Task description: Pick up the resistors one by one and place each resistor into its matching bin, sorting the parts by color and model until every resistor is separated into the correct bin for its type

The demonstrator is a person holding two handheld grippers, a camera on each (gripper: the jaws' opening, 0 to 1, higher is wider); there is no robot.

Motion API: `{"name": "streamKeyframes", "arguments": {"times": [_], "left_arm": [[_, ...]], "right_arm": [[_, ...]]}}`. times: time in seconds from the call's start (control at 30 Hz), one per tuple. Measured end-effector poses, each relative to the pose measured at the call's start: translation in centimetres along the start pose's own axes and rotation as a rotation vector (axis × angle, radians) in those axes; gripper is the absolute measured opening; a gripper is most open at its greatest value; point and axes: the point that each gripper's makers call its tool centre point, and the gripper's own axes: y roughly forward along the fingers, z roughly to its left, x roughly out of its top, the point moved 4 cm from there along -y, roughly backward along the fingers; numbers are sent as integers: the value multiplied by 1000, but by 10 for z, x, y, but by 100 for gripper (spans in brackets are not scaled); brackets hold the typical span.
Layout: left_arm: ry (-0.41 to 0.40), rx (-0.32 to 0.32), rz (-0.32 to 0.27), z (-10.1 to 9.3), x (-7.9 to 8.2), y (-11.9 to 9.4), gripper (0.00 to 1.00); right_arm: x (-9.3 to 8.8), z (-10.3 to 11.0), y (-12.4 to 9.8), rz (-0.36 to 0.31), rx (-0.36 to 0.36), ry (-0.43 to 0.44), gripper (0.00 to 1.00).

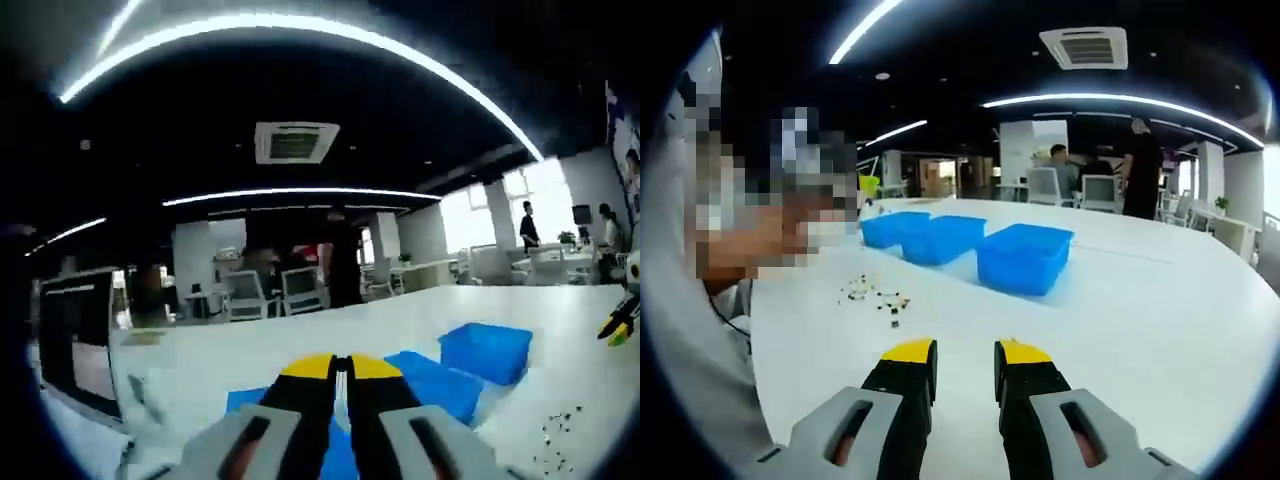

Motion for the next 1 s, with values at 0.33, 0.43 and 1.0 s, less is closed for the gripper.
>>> {"name": "streamKeyframes", "arguments": {"times": [0.33, 0.43, 1.0], "left_arm": [[-137, 50, 35, 37, -26, 15, 8], [-156, 62, 40, 38, -28, 18, 11], [-91, -5, 27, 11, -6, 9, 17]], "right_arm": [[0, 4, 3, 8, 8, -7, 25], [-1, 3, 0, 6, -4, -1, 25], [-9, -2, -2, 4, -13, 19, 25]]}}
